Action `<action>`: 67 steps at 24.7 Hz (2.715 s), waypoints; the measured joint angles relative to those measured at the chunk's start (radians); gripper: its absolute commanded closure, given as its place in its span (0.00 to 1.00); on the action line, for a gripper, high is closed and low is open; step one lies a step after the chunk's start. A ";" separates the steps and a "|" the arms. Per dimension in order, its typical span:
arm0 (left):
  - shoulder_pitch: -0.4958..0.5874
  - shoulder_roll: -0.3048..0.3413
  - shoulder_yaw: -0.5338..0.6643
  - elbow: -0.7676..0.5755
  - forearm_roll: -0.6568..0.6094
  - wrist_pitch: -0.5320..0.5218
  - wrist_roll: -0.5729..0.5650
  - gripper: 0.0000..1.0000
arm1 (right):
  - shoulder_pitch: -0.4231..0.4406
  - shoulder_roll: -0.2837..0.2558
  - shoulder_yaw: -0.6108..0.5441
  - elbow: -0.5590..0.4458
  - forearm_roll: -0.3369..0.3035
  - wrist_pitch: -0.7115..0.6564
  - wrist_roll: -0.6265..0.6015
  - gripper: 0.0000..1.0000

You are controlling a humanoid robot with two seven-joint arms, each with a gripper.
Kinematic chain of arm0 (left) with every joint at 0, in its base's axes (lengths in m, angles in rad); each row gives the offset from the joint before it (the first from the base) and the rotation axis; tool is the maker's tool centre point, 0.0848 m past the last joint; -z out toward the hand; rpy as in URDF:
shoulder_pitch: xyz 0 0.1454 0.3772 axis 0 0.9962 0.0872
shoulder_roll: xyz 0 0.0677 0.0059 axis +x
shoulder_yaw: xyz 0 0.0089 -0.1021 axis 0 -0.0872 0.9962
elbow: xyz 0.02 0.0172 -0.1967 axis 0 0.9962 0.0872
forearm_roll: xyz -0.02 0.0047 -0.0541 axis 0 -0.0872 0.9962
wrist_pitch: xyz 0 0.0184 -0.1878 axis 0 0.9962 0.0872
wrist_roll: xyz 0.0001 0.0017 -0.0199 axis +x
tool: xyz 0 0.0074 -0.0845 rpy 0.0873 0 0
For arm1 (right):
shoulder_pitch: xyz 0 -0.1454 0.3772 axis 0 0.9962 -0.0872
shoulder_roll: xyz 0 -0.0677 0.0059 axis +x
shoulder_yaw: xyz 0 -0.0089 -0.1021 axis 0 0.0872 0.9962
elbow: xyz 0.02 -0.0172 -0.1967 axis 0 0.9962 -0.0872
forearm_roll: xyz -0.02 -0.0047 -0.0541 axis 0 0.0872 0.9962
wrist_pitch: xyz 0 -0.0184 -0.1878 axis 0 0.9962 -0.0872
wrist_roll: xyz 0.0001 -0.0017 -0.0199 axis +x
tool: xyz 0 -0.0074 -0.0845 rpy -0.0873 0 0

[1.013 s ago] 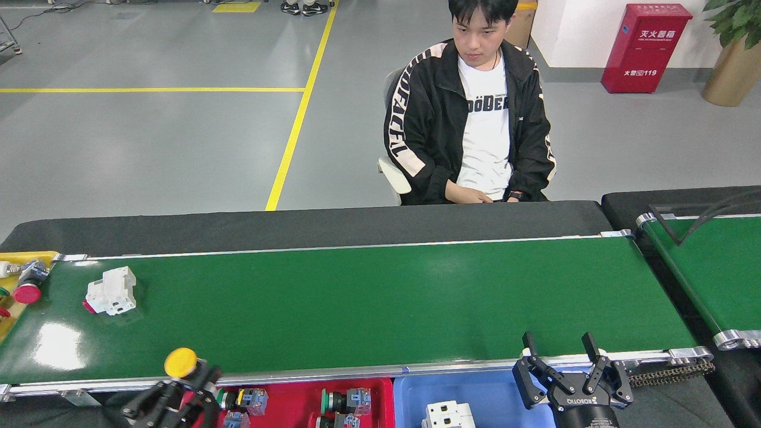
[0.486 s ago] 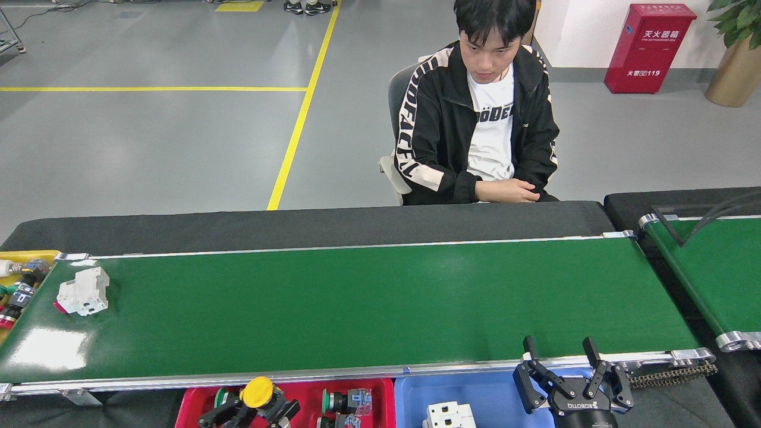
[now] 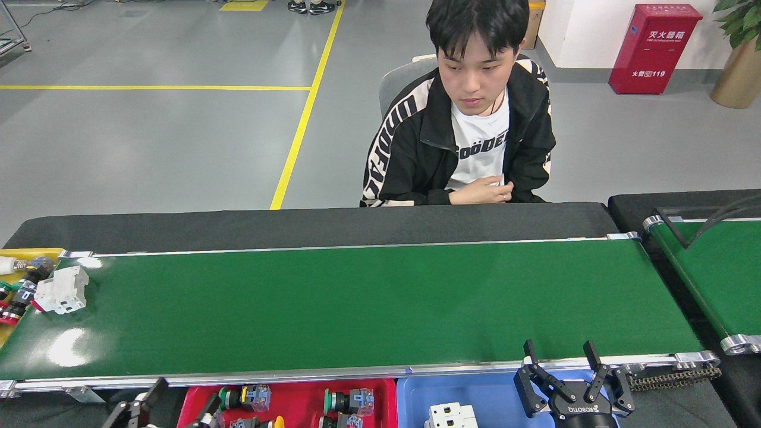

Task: Pick switch part from conveyor to tray

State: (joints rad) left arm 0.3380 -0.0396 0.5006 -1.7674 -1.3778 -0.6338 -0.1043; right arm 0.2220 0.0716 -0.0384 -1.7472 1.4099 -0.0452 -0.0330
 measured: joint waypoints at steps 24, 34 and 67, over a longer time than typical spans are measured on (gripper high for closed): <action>-0.040 -0.047 -0.251 0.000 -0.128 0.307 0.040 0.00 | 0.028 0.000 -0.022 -0.004 -0.005 0.020 0.004 0.01; -0.040 -0.048 -0.257 0.000 -0.128 0.314 0.026 0.00 | 0.030 -0.013 -0.022 -0.005 -0.007 0.012 0.009 0.01; -0.080 -0.042 -0.204 0.000 -0.049 0.309 0.032 0.00 | 0.118 -0.134 -0.088 -0.007 -0.131 0.016 -0.091 0.01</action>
State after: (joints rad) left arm 0.2582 -0.0821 0.2968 -1.7677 -1.4272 -0.3247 -0.0718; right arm 0.3398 -0.0624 -0.1261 -1.7542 1.2788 -0.0288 -0.1239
